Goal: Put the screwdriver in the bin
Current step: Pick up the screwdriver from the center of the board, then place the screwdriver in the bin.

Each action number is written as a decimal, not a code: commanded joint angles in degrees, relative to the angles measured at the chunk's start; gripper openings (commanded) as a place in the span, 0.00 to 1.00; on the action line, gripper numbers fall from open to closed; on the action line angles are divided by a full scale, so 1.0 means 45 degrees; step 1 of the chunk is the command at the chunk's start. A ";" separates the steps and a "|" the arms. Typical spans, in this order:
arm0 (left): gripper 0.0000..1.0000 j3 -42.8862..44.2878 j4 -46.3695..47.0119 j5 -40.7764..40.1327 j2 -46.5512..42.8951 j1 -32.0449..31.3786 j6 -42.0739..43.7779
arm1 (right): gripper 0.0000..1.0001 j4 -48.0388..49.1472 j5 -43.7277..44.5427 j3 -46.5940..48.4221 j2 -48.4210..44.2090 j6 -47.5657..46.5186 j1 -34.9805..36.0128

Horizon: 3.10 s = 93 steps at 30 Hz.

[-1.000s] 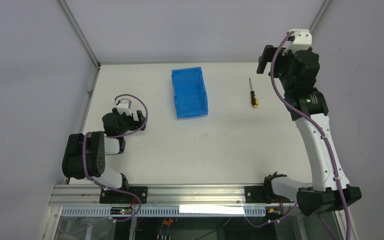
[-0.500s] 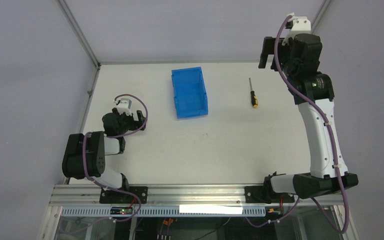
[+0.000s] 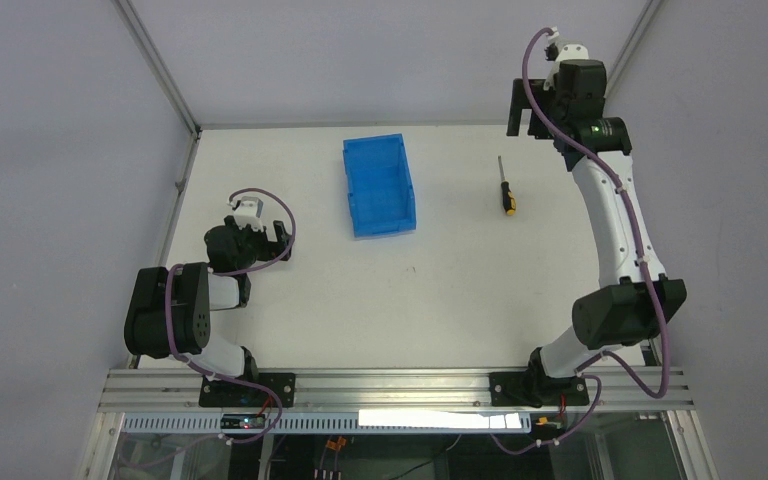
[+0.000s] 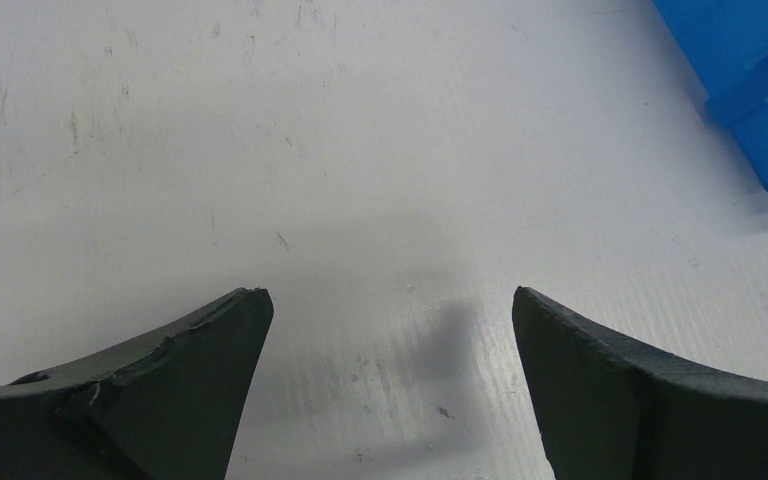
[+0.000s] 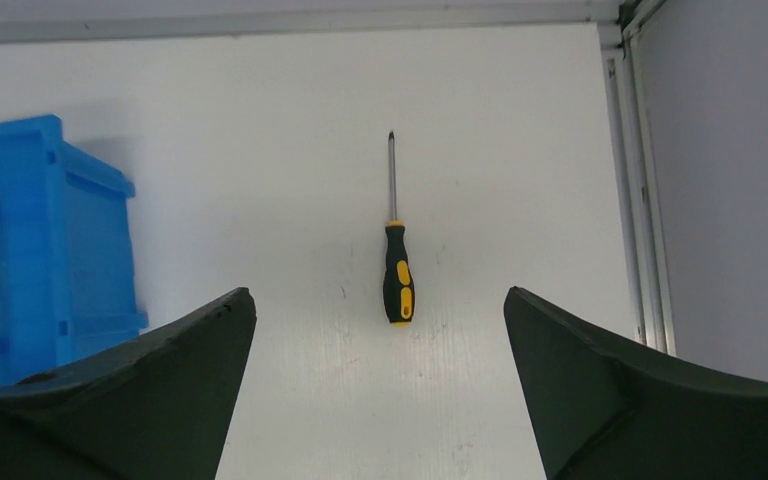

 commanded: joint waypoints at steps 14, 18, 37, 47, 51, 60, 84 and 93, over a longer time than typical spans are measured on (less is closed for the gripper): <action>0.99 0.0117 0.0445 0.0006 -0.0154 -0.0025 0.0059 | 0.99 0.1902 -0.0562 -0.2691 0.3431 0.1072 -0.0577; 0.99 0.0117 0.0445 0.0006 -0.0153 -0.0025 0.0056 | 0.95 0.1902 -0.0512 -0.2728 0.4283 0.1214 -0.0576; 0.99 0.0117 0.0445 0.0008 -0.0153 -0.0024 0.0057 | 0.50 0.1367 0.0141 -0.2111 0.6489 0.0841 -0.0550; 0.99 0.0119 0.0484 -0.0007 -0.0133 -0.0018 0.0060 | 0.18 0.1320 0.0718 -0.1902 0.5771 0.0693 -0.0484; 0.99 0.0122 0.0464 -0.0002 -0.0153 -0.0019 0.0060 | 0.13 0.1439 0.0930 -0.2185 0.4558 0.0650 -0.0409; 0.99 0.0117 0.0476 0.0001 -0.0135 -0.0025 0.0060 | 0.02 0.0415 0.1548 -0.1629 0.1399 0.0605 -0.0287; 0.99 0.0118 0.0474 -0.0016 -0.0144 -0.0025 0.0059 | 0.01 -0.3059 0.2583 0.3337 -0.0863 0.1628 0.2108; 0.99 0.0119 0.0464 -0.0016 -0.0153 -0.0025 0.0060 | 0.01 -0.3059 0.3445 0.4332 0.0466 0.2017 0.5161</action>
